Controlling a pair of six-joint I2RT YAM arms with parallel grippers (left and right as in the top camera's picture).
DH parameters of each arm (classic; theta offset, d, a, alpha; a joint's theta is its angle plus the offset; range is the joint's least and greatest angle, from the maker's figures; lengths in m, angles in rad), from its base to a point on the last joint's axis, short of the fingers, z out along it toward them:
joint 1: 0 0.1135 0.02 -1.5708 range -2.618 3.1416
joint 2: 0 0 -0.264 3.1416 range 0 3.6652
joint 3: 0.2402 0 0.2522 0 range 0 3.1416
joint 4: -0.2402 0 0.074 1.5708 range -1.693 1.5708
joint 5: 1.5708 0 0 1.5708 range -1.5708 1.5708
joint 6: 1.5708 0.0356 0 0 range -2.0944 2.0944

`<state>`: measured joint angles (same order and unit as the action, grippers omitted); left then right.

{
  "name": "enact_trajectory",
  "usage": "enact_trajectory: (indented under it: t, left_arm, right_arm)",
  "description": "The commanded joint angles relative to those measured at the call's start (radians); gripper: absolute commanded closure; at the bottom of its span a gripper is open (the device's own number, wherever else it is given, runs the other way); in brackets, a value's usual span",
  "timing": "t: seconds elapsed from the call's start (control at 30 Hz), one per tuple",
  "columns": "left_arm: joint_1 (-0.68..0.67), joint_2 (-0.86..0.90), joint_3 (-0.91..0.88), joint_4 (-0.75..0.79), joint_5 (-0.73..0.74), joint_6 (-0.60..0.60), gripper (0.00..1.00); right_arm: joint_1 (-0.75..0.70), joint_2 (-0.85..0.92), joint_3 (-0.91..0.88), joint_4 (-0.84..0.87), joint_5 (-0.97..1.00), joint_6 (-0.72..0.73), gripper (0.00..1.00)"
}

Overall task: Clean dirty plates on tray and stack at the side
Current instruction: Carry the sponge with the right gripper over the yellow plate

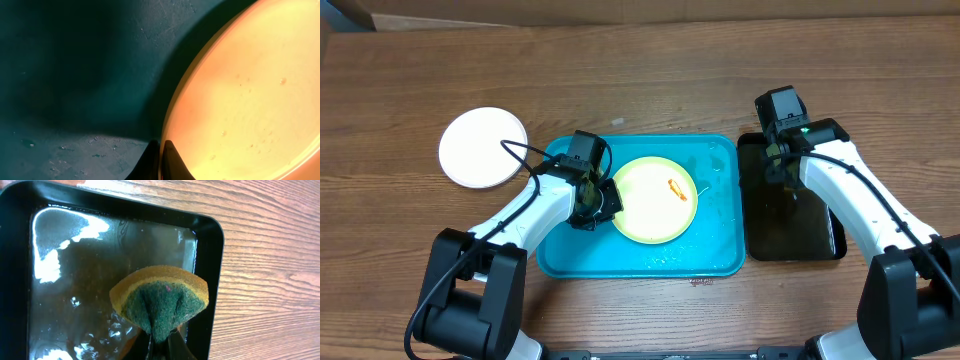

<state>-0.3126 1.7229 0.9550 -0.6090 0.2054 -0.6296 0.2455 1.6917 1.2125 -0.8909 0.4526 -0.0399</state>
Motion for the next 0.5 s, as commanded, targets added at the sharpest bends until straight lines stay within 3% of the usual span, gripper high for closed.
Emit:
enact_trajectory:
  t: [0.0, 0.1, 0.17, 0.23, 0.33, 0.47]
  left_arm:
    - [-0.008, 0.011, -0.004, 0.001, -0.002, -0.006, 0.96]
    - [-0.008, 0.011, -0.004, 0.000, -0.003, -0.006, 0.96]
    - [-0.008, 0.011, -0.004, 0.000, -0.002, -0.006, 0.96]
    - [-0.008, 0.011, -0.004, 0.000, -0.002, -0.006, 0.96]
    - [-0.008, 0.011, -0.004, 0.000, -0.003, -0.006, 0.96]
    - [-0.008, 0.011, -0.004, 0.007, -0.003, -0.006, 0.96]
  right_arm:
    - [0.018, -0.020, 0.033, 0.002, 0.017, 0.016, 0.96]
    - [0.020, -0.019, 0.032, 0.003, -0.129, 0.188, 0.96]
    - [0.018, -0.018, 0.032, -0.031, -0.087, 0.212, 0.96]
    - [0.006, -0.018, 0.032, -0.021, -0.020, 0.336, 0.96]
    - [0.006, -0.018, 0.032, -0.030, -0.045, 0.245, 0.96]
    - [0.006, -0.018, 0.032, -0.047, -0.048, 0.271, 0.96]
